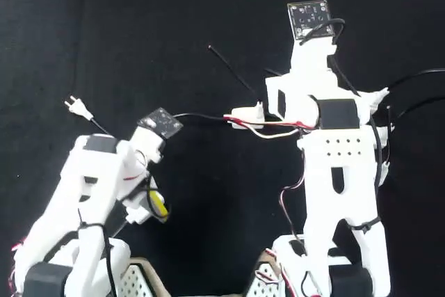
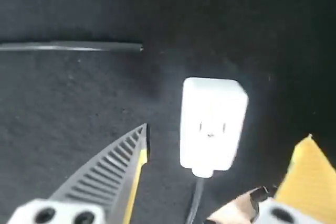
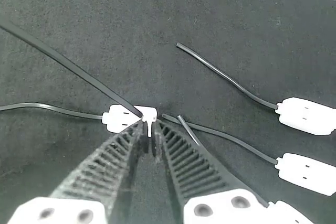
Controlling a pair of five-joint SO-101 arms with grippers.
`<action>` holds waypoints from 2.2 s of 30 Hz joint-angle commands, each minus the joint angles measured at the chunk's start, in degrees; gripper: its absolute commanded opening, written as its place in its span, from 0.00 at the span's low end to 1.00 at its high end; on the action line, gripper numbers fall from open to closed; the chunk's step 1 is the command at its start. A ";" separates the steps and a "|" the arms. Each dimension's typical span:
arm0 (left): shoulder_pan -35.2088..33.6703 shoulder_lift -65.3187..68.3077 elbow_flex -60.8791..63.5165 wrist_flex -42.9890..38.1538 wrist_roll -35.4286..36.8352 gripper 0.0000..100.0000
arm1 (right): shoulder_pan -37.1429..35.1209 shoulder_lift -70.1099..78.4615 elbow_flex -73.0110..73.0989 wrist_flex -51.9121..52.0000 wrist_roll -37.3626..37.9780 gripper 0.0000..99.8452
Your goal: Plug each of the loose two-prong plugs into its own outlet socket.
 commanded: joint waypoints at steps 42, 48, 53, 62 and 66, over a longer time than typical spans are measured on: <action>4.00 -15.38 -3.03 11.69 2.37 0.26 | -0.79 -1.45 -0.31 -0.97 -0.53 0.02; 7.60 -17.85 1.71 12.22 2.73 0.26 | -0.79 -1.45 -0.40 -0.97 -0.53 0.02; 10.86 -17.58 5.93 4.31 3.96 0.26 | -0.79 -1.45 -0.40 -0.70 -0.53 0.02; 10.24 -16.88 8.40 1.67 4.04 0.26 | -0.79 -1.45 -0.40 -0.62 -0.53 0.02; 9.98 -10.64 8.92 -2.55 4.04 0.26 | -0.79 -1.45 -0.40 -0.62 -0.53 0.02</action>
